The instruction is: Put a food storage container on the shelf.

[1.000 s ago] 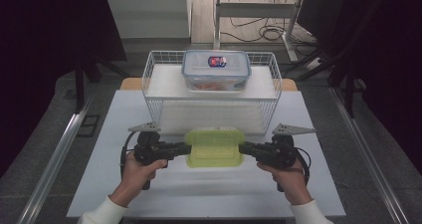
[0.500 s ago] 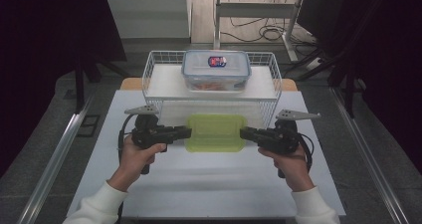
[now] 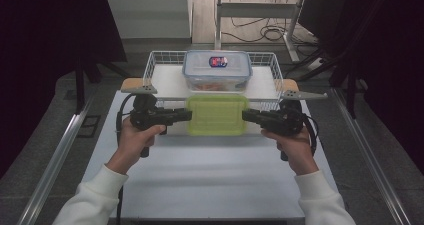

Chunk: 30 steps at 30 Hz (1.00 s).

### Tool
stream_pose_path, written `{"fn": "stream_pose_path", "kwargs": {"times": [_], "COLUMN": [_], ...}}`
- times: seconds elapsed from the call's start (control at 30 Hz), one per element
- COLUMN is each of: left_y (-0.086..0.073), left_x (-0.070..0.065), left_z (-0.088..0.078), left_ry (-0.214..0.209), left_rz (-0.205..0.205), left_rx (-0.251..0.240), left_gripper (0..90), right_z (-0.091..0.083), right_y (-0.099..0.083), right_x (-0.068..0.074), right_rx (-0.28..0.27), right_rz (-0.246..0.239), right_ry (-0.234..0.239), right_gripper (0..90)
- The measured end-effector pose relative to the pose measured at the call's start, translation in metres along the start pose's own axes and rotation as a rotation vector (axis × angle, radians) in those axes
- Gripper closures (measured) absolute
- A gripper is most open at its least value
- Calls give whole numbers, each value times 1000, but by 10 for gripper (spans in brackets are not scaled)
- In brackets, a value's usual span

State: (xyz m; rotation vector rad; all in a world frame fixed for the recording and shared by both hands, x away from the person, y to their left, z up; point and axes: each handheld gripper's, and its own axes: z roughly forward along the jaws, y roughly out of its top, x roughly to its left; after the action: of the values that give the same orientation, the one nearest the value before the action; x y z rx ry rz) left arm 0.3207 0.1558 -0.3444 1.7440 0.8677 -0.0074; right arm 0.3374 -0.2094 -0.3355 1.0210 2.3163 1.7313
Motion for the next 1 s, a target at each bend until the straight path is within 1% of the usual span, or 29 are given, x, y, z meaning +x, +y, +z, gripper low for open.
{"fn": "stream_pose_path", "kwargs": {"times": [0.2, 0.37, 0.53, 0.67, 0.87, 1.0], "left_y": [12, 21, 33, 43, 61, 73], "left_x": [2, 4, 5, 4, 4, 6], "left_z": [-1, -1, -2, -1, -2, -4], "left_ry": [-8, -15, -8, 8, 11, 8], "left_rz": [7, 11, 20, 30, 44, 52], "left_rx": [-11, -20, -20, -15, -16, -25], "left_gripper": [787, 787, 787, 790, 791, 792], "right_z": [-2, -3, -4, -4, -6, -7], "right_y": [14, 24, 36, 44, 61, 73], "right_x": [1, 1, -1, -3, -5, -7], "right_rx": [3, 4, 12, 14, 7, 4], "right_rz": [-14, -20, -22, -22, -30, -31], "right_ry": [-17, -20, -29, -34, -39, -41], "right_gripper": [802, 802, 802, 802, 802, 803]}}
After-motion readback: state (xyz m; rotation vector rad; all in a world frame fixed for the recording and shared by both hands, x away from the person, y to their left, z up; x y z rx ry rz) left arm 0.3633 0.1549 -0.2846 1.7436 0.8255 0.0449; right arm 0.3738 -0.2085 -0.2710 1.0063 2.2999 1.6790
